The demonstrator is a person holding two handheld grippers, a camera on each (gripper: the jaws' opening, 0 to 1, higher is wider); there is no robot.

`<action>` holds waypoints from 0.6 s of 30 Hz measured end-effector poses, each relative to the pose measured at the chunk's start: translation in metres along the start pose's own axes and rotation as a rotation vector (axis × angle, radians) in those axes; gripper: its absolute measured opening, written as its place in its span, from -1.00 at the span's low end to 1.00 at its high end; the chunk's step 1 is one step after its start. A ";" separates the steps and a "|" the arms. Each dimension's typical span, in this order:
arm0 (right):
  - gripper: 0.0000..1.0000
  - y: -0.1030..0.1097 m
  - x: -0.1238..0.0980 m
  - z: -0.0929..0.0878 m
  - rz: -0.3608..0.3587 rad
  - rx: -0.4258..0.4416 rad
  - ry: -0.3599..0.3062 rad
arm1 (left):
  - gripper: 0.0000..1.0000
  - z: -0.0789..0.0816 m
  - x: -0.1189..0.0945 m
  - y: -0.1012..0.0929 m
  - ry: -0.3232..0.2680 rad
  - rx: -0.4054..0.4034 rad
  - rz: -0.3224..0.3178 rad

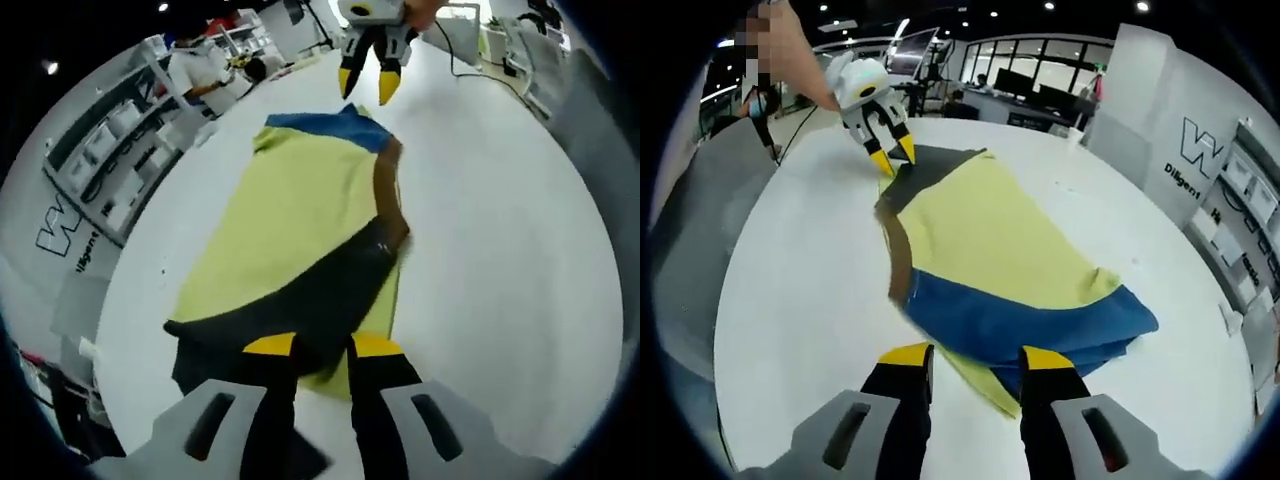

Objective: Fold the garment on the visible template until the final outline fits inside the template.

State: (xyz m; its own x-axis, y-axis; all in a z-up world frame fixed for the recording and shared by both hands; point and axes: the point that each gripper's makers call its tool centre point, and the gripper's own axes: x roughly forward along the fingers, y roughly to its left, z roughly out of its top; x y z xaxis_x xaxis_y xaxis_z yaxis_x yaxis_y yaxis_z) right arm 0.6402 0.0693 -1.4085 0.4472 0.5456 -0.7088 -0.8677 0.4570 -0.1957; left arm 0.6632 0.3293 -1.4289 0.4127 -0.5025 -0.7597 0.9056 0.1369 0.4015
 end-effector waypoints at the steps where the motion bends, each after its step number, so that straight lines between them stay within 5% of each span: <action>1: -0.43 0.000 0.001 0.000 0.001 0.000 -0.001 | -0.59 -0.001 0.000 0.000 0.001 0.013 -0.001; 11: -0.44 -0.003 0.004 -0.006 0.003 0.005 0.004 | -0.63 -0.002 0.001 0.000 0.021 0.153 -0.012; 18: -0.44 -0.003 0.004 -0.006 0.003 0.005 0.004 | -0.68 0.009 0.003 0.004 -0.004 0.175 0.001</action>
State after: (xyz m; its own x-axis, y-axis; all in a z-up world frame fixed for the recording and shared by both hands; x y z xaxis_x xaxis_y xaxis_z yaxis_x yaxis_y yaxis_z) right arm 0.6435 0.0655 -1.4145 0.4440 0.5438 -0.7121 -0.8677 0.4592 -0.1904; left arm 0.6673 0.3208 -1.4252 0.4129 -0.5062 -0.7571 0.8741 -0.0132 0.4855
